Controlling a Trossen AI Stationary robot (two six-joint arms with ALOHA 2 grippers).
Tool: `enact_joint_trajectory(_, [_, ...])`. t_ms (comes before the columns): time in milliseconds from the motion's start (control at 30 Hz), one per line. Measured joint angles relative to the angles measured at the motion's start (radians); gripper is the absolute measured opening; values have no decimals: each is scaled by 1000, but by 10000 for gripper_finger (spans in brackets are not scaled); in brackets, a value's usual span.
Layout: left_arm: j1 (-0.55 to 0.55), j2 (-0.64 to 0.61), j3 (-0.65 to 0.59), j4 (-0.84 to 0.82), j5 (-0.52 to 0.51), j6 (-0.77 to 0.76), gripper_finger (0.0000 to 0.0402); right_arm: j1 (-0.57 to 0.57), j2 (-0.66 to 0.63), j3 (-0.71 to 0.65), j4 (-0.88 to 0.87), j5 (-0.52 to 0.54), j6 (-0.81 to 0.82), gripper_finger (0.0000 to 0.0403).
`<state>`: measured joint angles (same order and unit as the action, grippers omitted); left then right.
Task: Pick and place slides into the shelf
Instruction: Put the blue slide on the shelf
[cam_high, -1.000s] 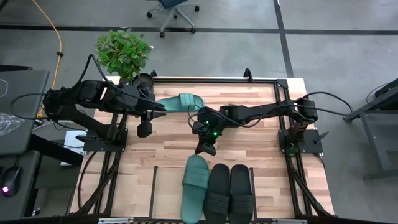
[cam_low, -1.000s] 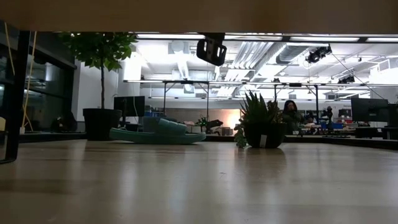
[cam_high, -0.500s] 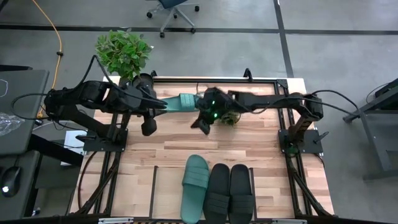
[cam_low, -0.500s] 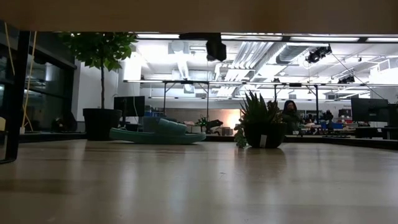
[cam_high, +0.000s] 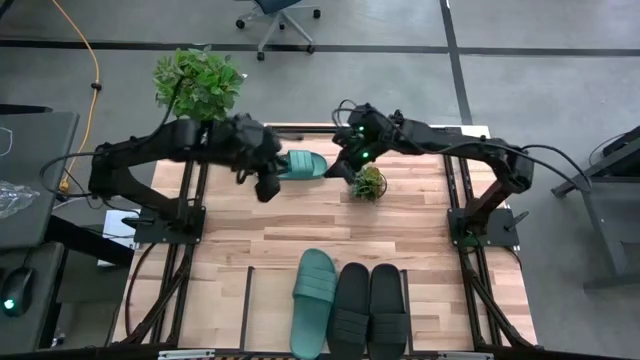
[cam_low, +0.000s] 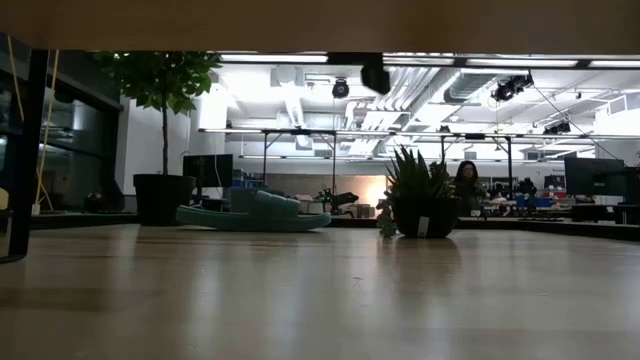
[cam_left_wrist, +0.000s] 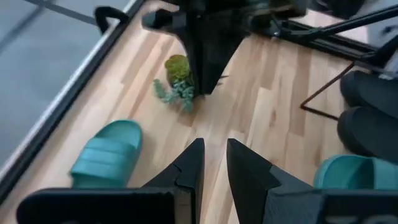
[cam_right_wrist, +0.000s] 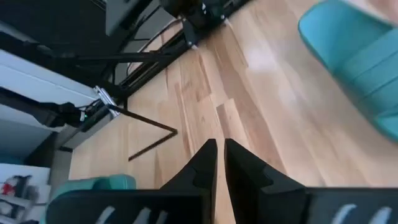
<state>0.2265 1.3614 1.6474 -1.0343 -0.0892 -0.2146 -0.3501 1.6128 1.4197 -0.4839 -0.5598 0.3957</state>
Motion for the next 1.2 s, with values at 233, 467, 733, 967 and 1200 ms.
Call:
enact_joint_trajectory(233, [169, 60, -86, 199, 231, 1, 58, -44, -150, 0, -178, 96, -131, 22])
enact_joint_trajectory(467, [255, 58, -359, 467, 317, -168, 58, -40, -312, -2, -292, 179, -191, 22])
enact_joint_trajectory(733, [286, 57, -528, 592, 310, -310, 58, -16, -464, -93, -298, 169, -139, 22])
enact_joint_trajectory(967, [370, 56, -564, 587, 354, -370, 58, 22, -588, -295, -219, 157, -36, 22])
enact_joint_trajectory(1200, [457, 56, -563, 546, 455, -333, 58, 70, -701, -526, 28, 150, 139, 22])
